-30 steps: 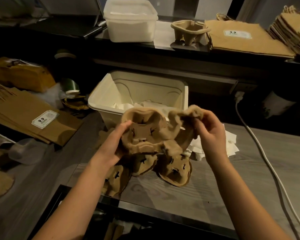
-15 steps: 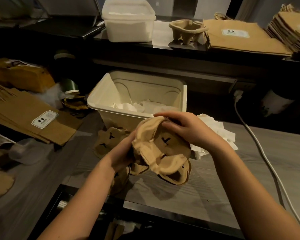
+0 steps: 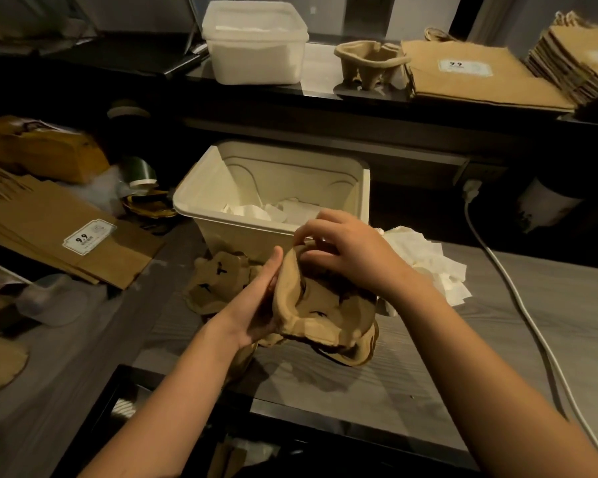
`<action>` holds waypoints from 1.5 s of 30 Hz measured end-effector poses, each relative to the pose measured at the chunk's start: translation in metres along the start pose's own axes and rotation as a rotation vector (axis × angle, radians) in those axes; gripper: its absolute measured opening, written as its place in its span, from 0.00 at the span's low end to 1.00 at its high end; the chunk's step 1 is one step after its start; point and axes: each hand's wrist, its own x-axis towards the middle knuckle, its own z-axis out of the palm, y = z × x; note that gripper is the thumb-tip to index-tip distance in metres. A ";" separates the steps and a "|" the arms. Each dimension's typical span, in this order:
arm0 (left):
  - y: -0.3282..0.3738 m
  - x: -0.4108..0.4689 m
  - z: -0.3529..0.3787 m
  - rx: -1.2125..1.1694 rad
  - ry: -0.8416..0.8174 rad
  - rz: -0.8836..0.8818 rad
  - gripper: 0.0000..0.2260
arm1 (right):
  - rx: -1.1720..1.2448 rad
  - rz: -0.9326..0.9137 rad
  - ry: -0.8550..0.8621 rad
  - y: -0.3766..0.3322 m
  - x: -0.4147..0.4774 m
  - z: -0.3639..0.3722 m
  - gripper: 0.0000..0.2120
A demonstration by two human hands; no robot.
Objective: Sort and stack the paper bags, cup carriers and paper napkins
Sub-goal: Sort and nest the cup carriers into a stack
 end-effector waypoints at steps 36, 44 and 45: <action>0.009 -0.003 -0.025 -0.083 0.162 0.161 0.24 | 1.430 0.760 0.367 0.058 -0.089 0.011 0.15; -0.004 0.011 -0.014 -0.005 0.093 0.120 0.27 | 1.356 0.789 0.019 0.013 -0.052 -0.004 0.20; -0.005 0.013 -0.015 -0.008 0.082 0.131 0.27 | 1.241 0.794 0.033 0.010 -0.049 -0.005 0.22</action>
